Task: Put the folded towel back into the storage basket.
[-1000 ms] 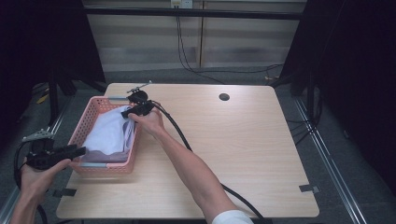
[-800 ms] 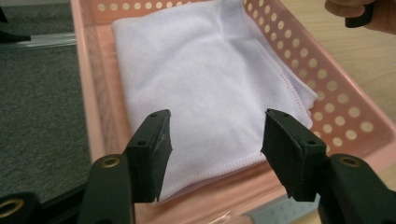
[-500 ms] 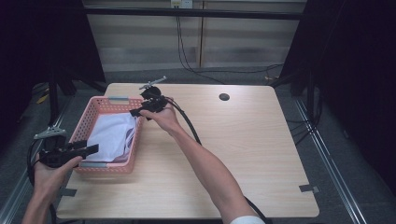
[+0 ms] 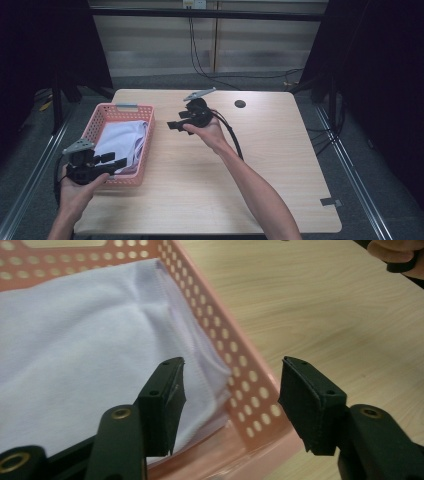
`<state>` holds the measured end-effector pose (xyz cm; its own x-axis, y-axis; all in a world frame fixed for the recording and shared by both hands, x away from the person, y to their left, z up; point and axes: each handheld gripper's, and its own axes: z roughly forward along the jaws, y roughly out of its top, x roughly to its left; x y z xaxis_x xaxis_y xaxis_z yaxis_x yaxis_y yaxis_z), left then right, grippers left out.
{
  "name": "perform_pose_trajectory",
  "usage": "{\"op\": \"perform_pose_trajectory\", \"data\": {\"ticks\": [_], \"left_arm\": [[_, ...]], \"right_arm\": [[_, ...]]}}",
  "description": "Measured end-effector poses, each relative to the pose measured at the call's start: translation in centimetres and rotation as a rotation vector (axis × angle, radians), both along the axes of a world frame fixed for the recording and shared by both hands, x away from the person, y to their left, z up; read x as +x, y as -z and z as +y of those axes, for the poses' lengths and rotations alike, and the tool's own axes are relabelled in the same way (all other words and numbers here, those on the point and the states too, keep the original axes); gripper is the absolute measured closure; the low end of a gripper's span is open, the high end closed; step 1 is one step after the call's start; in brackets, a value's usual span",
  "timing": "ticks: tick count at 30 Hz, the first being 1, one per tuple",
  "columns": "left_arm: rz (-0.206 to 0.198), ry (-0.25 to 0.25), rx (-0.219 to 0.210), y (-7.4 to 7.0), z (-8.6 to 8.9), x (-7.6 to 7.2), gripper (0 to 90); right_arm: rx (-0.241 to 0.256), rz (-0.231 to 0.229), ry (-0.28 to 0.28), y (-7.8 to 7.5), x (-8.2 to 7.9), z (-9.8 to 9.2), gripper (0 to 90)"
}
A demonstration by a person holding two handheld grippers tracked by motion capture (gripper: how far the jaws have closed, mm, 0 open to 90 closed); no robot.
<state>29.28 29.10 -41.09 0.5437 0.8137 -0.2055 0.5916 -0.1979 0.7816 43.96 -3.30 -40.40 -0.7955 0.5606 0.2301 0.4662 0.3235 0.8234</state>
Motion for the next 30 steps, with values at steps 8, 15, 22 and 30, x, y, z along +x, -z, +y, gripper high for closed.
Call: {"op": "perform_pose_trajectory", "data": {"ticks": [8,15,22,30], "left_arm": [[-0.029,0.051,0.034,0.2,-4.8,-0.2,43.7],[0.009,0.126,0.03,1.5,-8.4,-0.2,38.2],[0.04,0.201,0.047,3.2,-11.3,-1.1,31.0],[0.091,0.249,0.036,5.8,-12.9,-3.5,28.6]], "right_arm": [[-0.011,-0.029,0.02,0.0,-3.4,-4.8,35.8],[-0.012,-0.046,0.056,1.0,-7.0,-9.5,37.0],[-0.032,-0.035,0.169,1.9,-11.1,-16.5,37.1],[-0.019,0.006,0.268,4.0,-17.0,-22.3,34.3]]}}
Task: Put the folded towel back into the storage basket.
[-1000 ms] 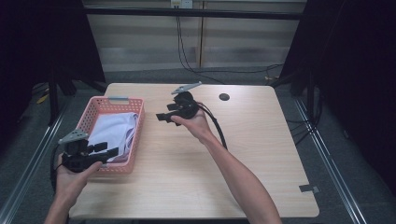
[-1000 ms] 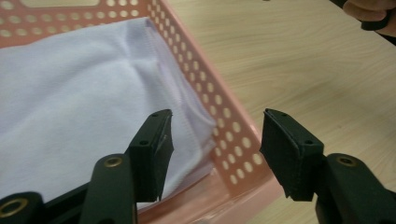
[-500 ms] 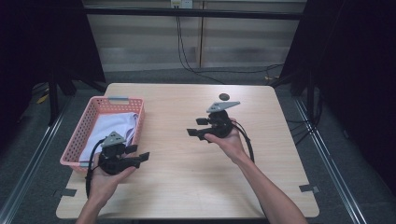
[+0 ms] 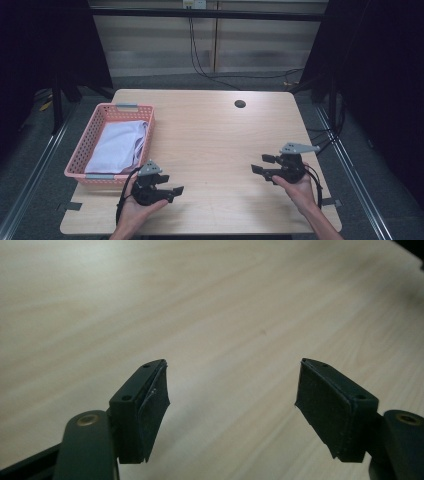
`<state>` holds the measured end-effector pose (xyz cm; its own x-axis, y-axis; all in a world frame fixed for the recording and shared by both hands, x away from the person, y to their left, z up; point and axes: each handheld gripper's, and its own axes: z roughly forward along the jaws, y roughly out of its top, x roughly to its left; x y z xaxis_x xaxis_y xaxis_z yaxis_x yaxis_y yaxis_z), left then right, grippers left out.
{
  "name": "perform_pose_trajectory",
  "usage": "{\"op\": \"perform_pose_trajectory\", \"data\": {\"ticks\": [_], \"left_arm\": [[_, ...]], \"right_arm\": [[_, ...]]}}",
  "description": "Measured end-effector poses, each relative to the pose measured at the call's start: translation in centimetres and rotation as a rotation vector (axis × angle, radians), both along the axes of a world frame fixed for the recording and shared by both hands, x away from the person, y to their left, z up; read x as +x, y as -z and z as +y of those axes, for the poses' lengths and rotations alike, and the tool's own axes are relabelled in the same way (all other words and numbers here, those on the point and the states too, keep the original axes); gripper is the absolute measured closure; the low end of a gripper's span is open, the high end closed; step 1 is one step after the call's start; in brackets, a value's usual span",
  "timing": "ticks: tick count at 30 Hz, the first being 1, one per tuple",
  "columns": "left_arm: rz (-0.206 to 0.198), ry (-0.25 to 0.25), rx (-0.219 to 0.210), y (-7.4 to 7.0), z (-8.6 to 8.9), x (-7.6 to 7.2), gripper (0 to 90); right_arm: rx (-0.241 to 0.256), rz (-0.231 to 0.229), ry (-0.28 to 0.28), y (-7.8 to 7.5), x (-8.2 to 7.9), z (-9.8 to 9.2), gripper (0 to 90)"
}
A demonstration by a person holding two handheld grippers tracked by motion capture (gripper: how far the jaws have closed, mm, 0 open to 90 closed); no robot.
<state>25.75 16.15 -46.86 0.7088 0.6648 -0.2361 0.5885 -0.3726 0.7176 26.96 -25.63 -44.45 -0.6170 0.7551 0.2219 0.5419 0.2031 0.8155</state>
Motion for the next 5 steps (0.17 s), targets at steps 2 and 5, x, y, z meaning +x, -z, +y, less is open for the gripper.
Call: {"op": "perform_pose_trajectory", "data": {"ticks": [2,5], "left_arm": [[0.005,0.03,0.013,0.3,-0.1,-0.4,28.6],[0.003,0.014,0.022,0.5,-0.2,-0.5,28.6]], "right_arm": [[-0.037,0.003,0.01,0.6,-0.9,-0.7,32.9],[-0.028,0.015,0.027,1.2,-1.1,-1.3,29.8]]}}
